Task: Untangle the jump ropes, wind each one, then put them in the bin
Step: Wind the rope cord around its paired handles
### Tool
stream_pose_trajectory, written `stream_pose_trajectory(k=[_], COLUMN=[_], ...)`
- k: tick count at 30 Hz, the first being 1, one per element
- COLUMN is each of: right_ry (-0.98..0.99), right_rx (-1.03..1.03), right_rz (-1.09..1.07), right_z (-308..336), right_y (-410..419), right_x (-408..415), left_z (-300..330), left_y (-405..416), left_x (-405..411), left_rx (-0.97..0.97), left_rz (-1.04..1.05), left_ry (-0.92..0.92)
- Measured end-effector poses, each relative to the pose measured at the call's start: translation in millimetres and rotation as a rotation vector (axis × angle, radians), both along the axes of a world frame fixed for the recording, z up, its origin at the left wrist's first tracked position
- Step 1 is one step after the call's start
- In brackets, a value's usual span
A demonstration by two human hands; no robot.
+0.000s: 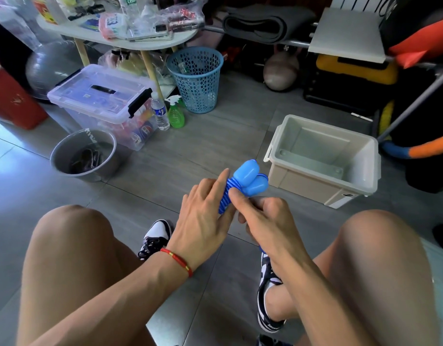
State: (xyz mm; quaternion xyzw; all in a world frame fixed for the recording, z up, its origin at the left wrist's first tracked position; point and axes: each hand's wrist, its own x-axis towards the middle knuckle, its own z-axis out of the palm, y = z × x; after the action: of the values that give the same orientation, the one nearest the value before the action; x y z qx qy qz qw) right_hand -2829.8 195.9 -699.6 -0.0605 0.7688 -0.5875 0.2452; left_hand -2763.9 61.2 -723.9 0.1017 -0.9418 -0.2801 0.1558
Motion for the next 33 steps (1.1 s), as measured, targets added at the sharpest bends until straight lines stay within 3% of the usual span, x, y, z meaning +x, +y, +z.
stream_pose_trajectory(k=[2, 4, 9, 11, 14, 20, 25, 29, 33], right_ry=[0.049, 0.095, 0.160, 0.112, 0.222, 0.406, 0.401, 0.727, 0.985], right_rx=[0.006, -0.006, -0.082, -0.134, -0.018, 0.218, 0.306, 0.399, 0.382], right_rz=[-0.030, -0.044, 0.147, 0.161, 0.208, 0.121, 0.131, 0.122, 0.101], right_z=[2, 1, 3, 2, -2, -23, -26, -28, -19], right_y=[2, 6, 11, 9, 8, -11, -14, -10, -1], right_x=[-1, -7, -17, -16, -16, -12, -8, -11, -11], left_z=[3, 10, 20, 21, 21, 5, 5, 9, 14], left_y=[8, 10, -15, -20, -18, -18, -12, -4, -5], left_x=[2, 3, -4, -4, -2, -11, -24, -27, -27], left_rx=[-0.002, 0.182, 1.231, 1.356, 1.276, 0.678, 0.396, 0.223, 0.203], left_rz=[-0.051, -0.068, -0.046, -0.144, -0.204, 0.164, 0.267, 0.287, 0.219], left_ry=[0.009, 0.019, -0.115, -0.266, -0.296, -0.173, -0.164, -0.090, -0.070])
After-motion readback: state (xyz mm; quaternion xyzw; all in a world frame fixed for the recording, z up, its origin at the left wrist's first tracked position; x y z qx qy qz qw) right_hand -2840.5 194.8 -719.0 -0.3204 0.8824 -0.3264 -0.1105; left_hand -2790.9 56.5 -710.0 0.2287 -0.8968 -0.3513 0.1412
